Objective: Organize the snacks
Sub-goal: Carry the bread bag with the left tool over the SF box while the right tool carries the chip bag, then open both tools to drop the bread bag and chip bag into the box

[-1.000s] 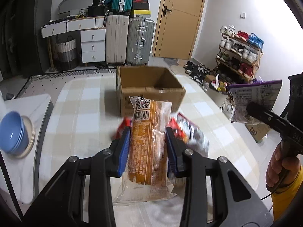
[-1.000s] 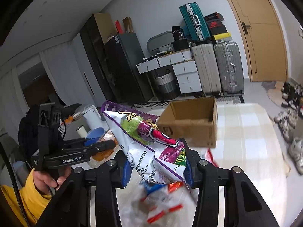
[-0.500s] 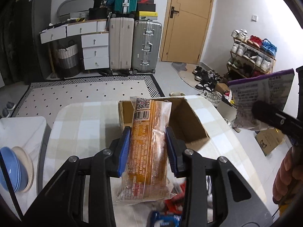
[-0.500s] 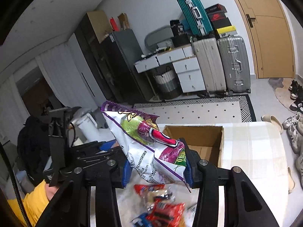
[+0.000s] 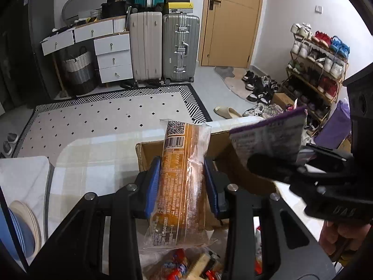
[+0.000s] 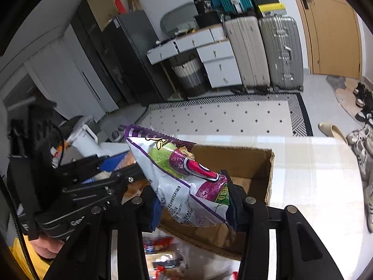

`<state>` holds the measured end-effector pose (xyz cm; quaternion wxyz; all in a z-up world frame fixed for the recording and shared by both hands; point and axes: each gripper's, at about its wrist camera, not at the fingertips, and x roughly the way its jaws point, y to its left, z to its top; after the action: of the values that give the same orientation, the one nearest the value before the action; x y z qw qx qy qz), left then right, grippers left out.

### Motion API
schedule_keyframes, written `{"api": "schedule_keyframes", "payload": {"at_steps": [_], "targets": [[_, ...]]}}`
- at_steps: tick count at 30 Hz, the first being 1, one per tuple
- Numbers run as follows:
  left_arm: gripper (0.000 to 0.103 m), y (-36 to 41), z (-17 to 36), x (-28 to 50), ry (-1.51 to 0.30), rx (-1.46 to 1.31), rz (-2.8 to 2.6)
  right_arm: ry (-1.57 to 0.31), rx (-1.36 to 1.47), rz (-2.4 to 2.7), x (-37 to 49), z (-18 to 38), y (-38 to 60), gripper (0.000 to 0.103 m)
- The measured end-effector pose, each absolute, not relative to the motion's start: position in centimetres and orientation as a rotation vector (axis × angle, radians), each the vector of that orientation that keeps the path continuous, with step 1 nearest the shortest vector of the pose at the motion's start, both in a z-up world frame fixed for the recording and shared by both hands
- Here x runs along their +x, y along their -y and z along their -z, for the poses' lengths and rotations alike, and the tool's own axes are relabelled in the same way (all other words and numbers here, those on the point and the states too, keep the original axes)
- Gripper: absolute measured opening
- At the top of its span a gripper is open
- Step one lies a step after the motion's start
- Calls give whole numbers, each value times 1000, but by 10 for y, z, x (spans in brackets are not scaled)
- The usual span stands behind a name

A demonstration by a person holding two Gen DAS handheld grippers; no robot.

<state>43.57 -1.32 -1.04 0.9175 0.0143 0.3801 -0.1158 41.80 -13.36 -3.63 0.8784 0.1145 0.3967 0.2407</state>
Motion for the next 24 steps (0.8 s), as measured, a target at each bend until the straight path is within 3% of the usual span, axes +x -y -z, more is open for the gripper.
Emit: {"api": "schedule_keyframes", "payload": {"at_steps": [10,24], "targets": [[33,40,61,491,-878,82,266,-906,265,-468,441,81,141,44],[33,51,95,493,-913,99,254,-946,249,-447,441,103,141,45]]}}
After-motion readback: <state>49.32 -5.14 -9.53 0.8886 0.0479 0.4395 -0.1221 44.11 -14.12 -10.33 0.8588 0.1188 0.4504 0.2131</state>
